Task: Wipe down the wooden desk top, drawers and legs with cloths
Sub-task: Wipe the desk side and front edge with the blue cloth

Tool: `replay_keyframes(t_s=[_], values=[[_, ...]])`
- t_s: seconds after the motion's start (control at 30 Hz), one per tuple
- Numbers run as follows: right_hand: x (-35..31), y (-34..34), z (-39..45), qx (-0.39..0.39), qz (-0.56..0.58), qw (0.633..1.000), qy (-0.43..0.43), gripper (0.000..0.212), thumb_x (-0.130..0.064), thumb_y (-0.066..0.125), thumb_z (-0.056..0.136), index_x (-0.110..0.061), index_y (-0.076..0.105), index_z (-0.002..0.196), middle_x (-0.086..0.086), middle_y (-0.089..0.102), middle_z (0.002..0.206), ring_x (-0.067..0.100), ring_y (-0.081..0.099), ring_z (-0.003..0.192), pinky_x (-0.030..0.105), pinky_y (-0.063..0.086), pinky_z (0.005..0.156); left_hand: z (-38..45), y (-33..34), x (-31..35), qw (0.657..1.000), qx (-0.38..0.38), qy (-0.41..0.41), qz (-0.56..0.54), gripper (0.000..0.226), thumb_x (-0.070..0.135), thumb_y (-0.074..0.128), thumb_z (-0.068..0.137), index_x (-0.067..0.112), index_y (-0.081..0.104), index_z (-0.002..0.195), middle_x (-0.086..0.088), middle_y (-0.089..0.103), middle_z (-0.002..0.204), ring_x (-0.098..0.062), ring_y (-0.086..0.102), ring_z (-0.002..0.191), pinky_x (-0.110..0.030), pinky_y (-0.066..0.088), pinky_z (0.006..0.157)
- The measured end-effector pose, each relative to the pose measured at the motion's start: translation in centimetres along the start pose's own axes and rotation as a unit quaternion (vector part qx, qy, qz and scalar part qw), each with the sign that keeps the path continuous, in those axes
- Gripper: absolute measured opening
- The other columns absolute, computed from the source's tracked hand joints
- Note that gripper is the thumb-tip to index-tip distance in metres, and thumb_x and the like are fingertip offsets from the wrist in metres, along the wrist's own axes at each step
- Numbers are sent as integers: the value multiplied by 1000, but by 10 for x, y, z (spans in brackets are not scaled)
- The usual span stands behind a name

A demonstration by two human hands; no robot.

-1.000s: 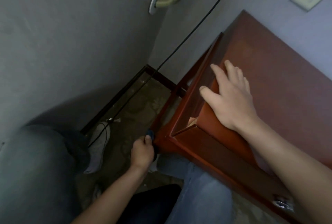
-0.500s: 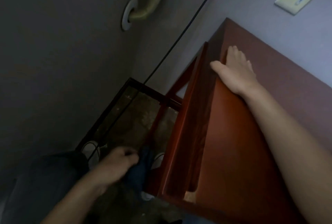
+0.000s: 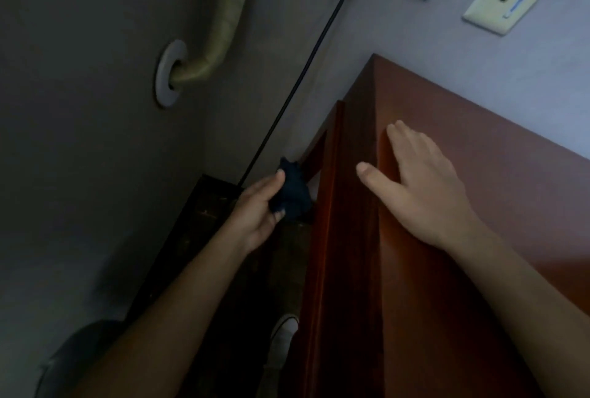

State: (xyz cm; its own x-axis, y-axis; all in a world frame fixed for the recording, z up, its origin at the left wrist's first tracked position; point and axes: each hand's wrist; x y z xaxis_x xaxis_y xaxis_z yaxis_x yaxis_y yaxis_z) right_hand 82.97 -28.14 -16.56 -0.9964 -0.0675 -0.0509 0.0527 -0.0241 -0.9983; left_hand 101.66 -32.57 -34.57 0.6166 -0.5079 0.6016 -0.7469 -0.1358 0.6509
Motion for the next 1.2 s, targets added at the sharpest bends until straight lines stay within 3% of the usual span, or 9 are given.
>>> replay_keyframes(t_s=[0.13, 0.3, 0.63, 0.73, 0.87, 0.97, 1.07, 1.13, 1.2], values=[[31, -18, 40, 46, 73, 996, 18, 76, -76, 28, 87, -30, 56, 139, -3, 54, 144, 23, 46, 134, 44, 37, 109, 43, 24, 16, 995, 24, 67, 68, 36, 54, 73, 83, 37, 67, 114, 2, 67, 128, -15, 67, 110, -32, 59, 86], [44, 8, 85, 36, 30, 998, 51, 67, -65, 33, 98, -26, 38, 152, 5, 37, 157, 27, 30, 146, 52, 27, 118, 104, 46, 15, 996, 48, 64, 35, 81, 69, 59, 89, 30, 39, 157, -5, 52, 151, -25, 57, 127, -52, 50, 109], [57, 12, 93, 73, 40, 996, 12, 72, -72, 29, 89, -26, 44, 142, -1, 47, 137, 22, 41, 127, 47, 36, 107, 184, 89, -27, 971, -9, 177, 159, 62, 61, 25, 108, 29, 29, 161, 18, 36, 152, -3, 37, 138, -29, 27, 119], [59, 13, 95, 75, 51, 996, 8, 71, -73, 29, 87, -28, 47, 140, -1, 48, 135, 23, 42, 127, 51, 36, 108, 212, 70, -36, 970, 24, 164, 176, 61, 54, 25, 110, 22, 31, 161, 7, 42, 157, -8, 41, 139, -33, 26, 124], [62, 14, 95, 71, 51, 996, 7, 71, -75, 28, 87, -30, 47, 139, -3, 48, 134, 23, 43, 125, 52, 36, 108, 251, 38, -47, 964, 91, 108, 223, 44, 23, 31, 114, -1, 52, 144, -18, 56, 144, -27, 54, 126, -35, 37, 117], [60, 13, 94, 80, 65, 995, 15, 70, -75, 31, 86, -32, 48, 139, -6, 47, 132, 21, 43, 124, 50, 36, 107, 262, 21, -47, 942, 147, 77, 293, 29, 7, 37, 110, 2, 64, 99, -16, 63, 121, -28, 59, 113, -24, 38, 97], [58, 13, 93, 75, 63, 995, 19, 71, -74, 32, 87, -30, 48, 140, -5, 47, 131, 20, 43, 124, 52, 37, 108, 264, 21, -43, 932, 152, 94, 316, 29, 18, 43, 110, 1, 55, 130, -16, 60, 134, -30, 58, 123, -25, 39, 98], [58, 12, 92, 74, 68, 995, 19, 70, -73, 32, 87, -30, 48, 140, -5, 48, 131, 20, 43, 124, 53, 36, 108, 244, 34, -38, 937, 96, 156, 296, 48, 37, 40, 111, 15, 42, 153, -9, 52, 148, -25, 52, 132, -30, 40, 109], [57, 12, 92, 78, 71, 994, 18, 71, -73, 32, 87, -28, 48, 140, -4, 48, 132, 20, 43, 126, 54, 36, 109, 223, 51, -43, 935, 37, 220, 277, 49, 43, 36, 111, 34, 31, 159, -3, 33, 160, -16, 39, 139, -31, 30, 115]])
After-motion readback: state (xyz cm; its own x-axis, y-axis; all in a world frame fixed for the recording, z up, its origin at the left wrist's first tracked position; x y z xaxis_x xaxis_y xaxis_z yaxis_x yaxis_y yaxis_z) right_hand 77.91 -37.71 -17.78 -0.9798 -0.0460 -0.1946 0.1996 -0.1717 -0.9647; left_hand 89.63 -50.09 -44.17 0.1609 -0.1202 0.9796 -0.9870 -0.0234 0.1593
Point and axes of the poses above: each hand's wrist, its own z-axis towards the middle knuckle, its own y-axis out of the palm, x = y × z
